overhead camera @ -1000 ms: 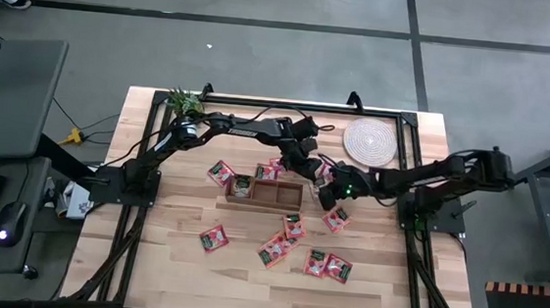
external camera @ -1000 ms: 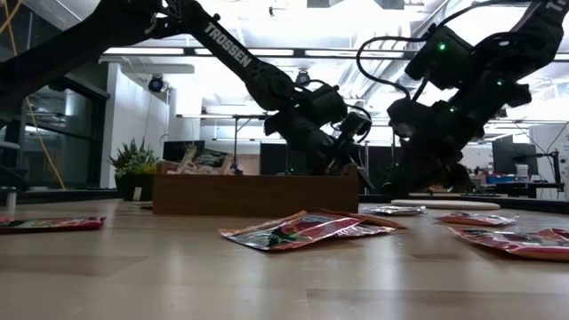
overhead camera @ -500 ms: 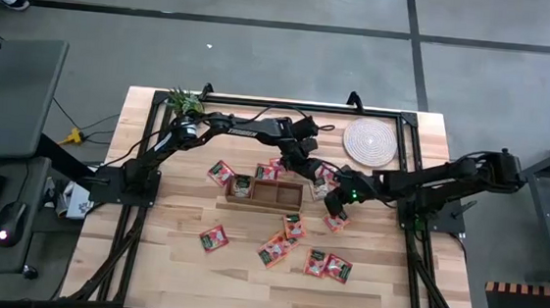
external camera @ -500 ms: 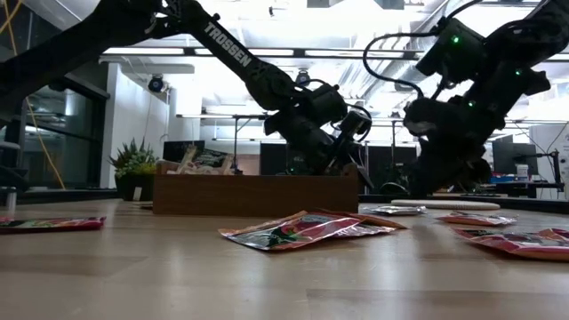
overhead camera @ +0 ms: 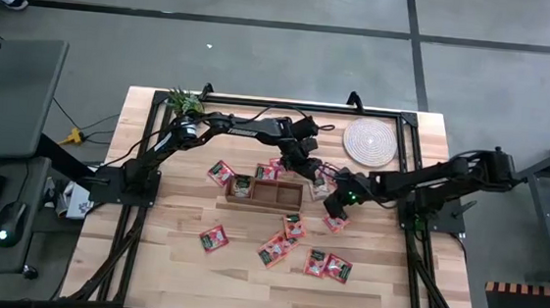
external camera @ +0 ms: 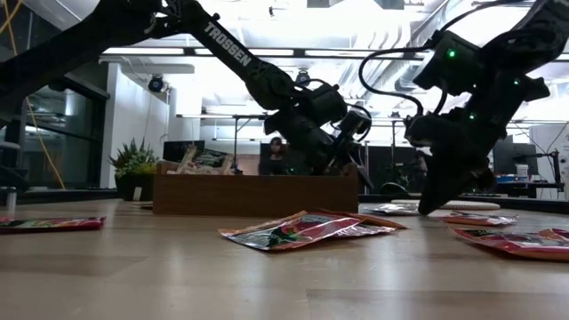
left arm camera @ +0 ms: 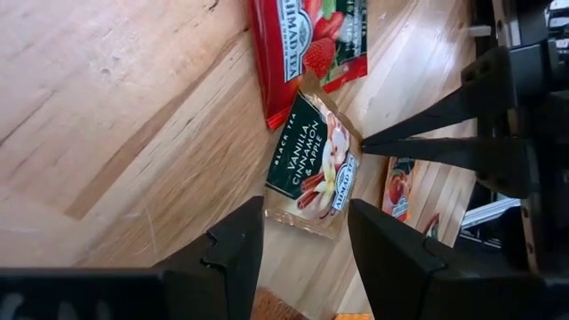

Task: Pick & Place Tea
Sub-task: Put the brown tea bag into the left section of the brown wooden organizer

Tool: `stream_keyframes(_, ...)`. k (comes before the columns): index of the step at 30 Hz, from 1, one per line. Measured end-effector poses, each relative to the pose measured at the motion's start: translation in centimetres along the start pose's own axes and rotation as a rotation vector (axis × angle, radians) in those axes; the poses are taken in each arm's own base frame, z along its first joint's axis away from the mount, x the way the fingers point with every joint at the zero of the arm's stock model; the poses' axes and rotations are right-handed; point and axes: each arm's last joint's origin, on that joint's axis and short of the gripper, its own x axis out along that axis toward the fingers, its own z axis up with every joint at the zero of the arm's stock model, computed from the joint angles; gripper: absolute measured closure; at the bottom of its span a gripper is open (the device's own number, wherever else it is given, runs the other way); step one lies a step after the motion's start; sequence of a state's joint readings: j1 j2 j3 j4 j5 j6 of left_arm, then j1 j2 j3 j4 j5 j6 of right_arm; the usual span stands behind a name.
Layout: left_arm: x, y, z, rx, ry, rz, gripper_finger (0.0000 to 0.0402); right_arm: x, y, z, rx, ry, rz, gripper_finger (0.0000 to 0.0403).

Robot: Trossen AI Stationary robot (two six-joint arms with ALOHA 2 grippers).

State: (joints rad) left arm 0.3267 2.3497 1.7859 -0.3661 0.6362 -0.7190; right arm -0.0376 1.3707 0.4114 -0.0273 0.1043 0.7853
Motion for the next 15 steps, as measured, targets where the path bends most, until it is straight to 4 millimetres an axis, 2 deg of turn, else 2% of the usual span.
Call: stream_keyframes(15, 0.0, 0.0, -0.01, 0.007, 0.002, -0.002, 0.0238, 0.78, 0.05, 0.23, 0.013, -0.051, -0.027, 0.0403)
